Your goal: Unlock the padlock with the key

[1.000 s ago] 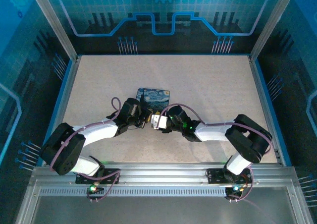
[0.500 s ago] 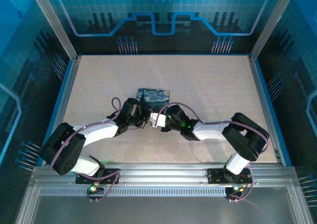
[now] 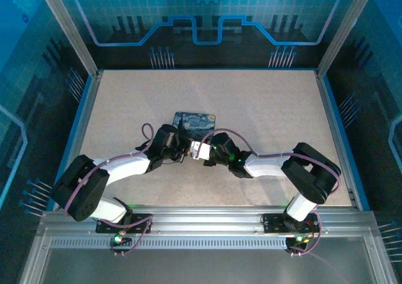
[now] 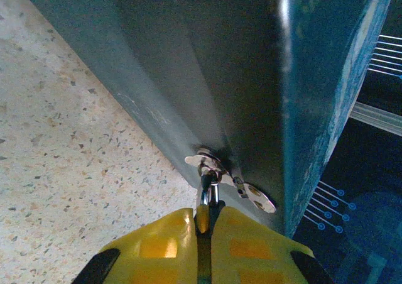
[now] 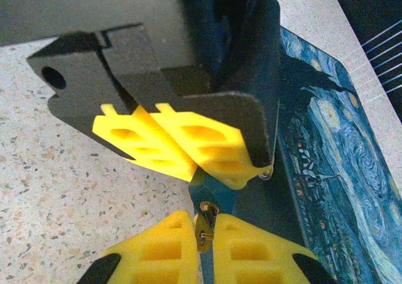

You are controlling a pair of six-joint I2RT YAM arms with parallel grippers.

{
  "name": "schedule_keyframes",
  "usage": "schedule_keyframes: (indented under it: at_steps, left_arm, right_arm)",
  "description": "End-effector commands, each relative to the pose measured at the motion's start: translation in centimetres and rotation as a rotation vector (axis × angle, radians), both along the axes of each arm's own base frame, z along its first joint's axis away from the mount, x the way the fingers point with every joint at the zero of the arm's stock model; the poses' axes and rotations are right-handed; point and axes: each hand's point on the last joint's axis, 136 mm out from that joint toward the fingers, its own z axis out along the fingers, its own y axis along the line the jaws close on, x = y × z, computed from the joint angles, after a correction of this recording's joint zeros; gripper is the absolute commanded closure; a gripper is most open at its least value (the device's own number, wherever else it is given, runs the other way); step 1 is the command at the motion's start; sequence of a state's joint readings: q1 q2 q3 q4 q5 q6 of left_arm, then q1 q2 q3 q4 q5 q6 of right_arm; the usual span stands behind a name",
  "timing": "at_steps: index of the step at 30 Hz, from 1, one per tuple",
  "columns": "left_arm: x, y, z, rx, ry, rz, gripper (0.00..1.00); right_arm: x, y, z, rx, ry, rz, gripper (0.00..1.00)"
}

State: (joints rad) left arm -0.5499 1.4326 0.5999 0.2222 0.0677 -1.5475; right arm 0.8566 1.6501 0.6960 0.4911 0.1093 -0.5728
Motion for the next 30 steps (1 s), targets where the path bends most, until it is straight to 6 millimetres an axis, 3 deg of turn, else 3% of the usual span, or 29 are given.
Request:
schedule_keyframes:
  at_steps: [1,10,18,24,30]
  left_arm:
    - [1.0,-1.1,1.9,-0.056,-0.04,-0.006,1.0]
    - [1.0,-1.2,1.8,-0.057,-0.038,-0.012,1.0]
    - [1.0,-1.3,1.6,-0.053,-0.033,-0.02,1.0]
    - [1.2,-1.6,1.3,-0.05,-0.031,-0.029,1.0]
    - [1.3,-1.7,1.1,-0.047,-0.028,-0.034,1.0]
  right_arm:
    - [0.8,0.2,0.5,0.038,0.012,-0.045,1.0]
    - [0.7,0.1,0.9,0.108,0.066,-0.094,1.0]
    - [-0.1,0.8,1.4,0.267,0.239,-0.122,1.0]
    - [-0.1,0.7,1.2,0.323,0.361,-0.142,1.0]
    - [-0.1,0.1,0.1,0.294,0.364,-0.155,1.0]
